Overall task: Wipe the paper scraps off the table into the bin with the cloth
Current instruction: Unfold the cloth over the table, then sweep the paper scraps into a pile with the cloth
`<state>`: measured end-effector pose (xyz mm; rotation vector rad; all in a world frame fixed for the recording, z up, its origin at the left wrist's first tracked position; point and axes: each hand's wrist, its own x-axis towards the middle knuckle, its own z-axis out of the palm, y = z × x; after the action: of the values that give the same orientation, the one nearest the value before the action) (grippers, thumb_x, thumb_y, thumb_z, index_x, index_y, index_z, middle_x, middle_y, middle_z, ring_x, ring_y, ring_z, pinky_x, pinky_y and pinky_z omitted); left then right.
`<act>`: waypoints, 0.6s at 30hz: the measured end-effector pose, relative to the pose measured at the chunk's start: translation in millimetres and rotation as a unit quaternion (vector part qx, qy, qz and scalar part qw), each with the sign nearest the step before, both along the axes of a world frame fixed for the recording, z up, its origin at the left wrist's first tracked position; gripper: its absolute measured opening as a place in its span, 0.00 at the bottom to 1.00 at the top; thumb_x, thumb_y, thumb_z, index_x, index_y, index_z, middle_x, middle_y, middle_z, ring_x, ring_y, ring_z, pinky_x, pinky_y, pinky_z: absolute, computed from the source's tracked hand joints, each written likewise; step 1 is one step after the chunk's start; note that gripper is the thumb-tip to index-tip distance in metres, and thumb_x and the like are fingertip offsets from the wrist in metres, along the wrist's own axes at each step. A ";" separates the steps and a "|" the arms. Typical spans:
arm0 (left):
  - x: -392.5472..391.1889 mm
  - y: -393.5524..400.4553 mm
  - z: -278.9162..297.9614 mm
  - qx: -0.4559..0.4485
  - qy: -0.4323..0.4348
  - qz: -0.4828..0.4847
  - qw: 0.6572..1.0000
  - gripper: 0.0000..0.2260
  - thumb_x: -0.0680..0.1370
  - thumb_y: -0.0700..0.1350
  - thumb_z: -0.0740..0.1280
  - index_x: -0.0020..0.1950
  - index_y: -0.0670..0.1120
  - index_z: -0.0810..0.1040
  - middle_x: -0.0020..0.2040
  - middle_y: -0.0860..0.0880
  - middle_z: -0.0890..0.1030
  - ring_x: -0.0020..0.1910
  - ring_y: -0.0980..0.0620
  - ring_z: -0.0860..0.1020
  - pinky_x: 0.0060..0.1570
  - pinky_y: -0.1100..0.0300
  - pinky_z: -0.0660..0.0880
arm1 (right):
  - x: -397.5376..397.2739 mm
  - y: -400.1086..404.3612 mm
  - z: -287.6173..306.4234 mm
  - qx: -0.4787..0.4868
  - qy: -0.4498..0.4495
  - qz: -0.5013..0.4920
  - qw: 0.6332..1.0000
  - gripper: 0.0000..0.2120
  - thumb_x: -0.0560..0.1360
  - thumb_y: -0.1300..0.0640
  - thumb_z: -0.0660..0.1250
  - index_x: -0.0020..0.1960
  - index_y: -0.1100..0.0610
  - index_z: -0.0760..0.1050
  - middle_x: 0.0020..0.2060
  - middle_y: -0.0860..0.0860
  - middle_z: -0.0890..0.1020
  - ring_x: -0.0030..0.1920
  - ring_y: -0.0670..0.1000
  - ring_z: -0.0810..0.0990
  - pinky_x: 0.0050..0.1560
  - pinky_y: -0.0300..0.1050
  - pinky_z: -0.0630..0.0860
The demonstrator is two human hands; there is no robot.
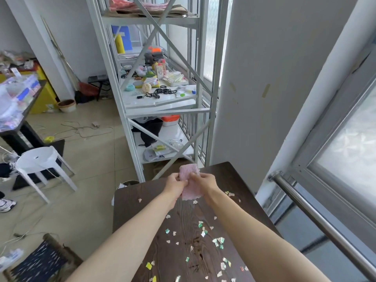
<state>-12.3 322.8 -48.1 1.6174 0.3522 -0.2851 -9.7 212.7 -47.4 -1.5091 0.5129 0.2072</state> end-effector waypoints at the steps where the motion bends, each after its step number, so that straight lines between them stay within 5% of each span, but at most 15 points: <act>1: 1.8 -3.1 -1.9 0.020 0.000 -0.008 1.000 0.13 0.76 0.36 0.64 0.61 0.39 0.74 0.51 0.40 0.80 0.49 0.43 0.80 0.42 0.53 0.78 | 1.1 -2.4 0.1 0.012 0.017 -0.005 1.000 0.07 0.75 0.61 0.67 0.39 0.61 0.80 0.37 0.54 0.78 0.39 0.51 0.75 0.43 0.43 0.72; 4: 8.2 -14.9 -6.5 0.050 0.002 -0.018 0.999 0.12 0.77 0.35 0.62 0.59 0.40 0.74 0.50 0.40 0.80 0.48 0.44 0.79 0.34 0.61 0.74 | 10.0 -9.9 -3.9 0.066 0.067 -0.022 0.995 0.09 0.73 0.59 0.69 0.50 0.63 0.80 0.42 0.56 0.80 0.42 0.52 0.78 0.45 0.43 0.77; 6: 14.5 -25.1 -11.2 0.054 0.002 -0.025 0.998 0.13 0.77 0.34 0.61 0.60 0.41 0.75 0.49 0.41 0.79 0.47 0.45 0.78 0.35 0.60 0.75 | 16.5 -15.2 -6.3 0.149 0.131 -0.093 0.976 0.12 0.73 0.55 0.68 0.54 0.58 0.75 0.50 0.54 0.79 0.50 0.52 0.79 0.55 0.45 0.78; 8: 23.0 -34.0 -19.3 0.069 0.006 -0.031 0.997 0.13 0.77 0.35 0.60 0.59 0.43 0.76 0.49 0.42 0.79 0.48 0.45 0.78 0.43 0.57 0.76 | 25.5 -25.0 -22.0 0.115 0.192 -0.096 0.970 0.16 0.74 0.54 0.66 0.59 0.58 0.71 0.53 0.52 0.76 0.57 0.50 0.77 0.60 0.41 0.74; 10: 32.0 -40.5 -32.5 0.091 0.003 -0.044 0.995 0.12 0.76 0.37 0.62 0.58 0.44 0.76 0.51 0.43 0.80 0.50 0.46 0.79 0.49 0.55 0.76 | 36.2 -32.3 -32.3 0.007 0.145 -0.029 0.989 0.11 0.73 0.56 0.68 0.54 0.58 0.73 0.48 0.53 0.77 0.52 0.53 0.79 0.55 0.44 0.76; 13: 41.8 -46.8 -54.5 0.106 -0.009 -0.070 0.992 0.08 0.78 0.41 0.64 0.56 0.45 0.75 0.54 0.42 0.81 0.49 0.46 0.79 0.46 0.54 0.78 | 46.5 -49.7 -55.7 -0.122 0.082 0.039 0.988 0.11 0.72 0.56 0.70 0.49 0.63 0.78 0.47 0.60 0.83 0.50 0.59 0.82 0.55 0.52 0.79; 18: 54.0 -45.5 -89.6 0.219 -0.020 -0.131 0.967 0.15 0.78 0.43 0.63 0.64 0.43 0.73 0.55 0.42 0.81 0.55 0.44 0.79 0.58 0.51 0.76 | 65.8 -97.9 -70.0 -0.267 0.061 0.095 0.957 0.15 0.74 0.55 0.67 0.56 0.63 0.77 0.54 0.59 0.82 0.55 0.60 0.80 0.47 0.45 0.72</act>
<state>41.8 277.3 -137.7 2.1090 0.1747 -0.3929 56.1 114.7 -117.4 -2.0876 0.5484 0.3307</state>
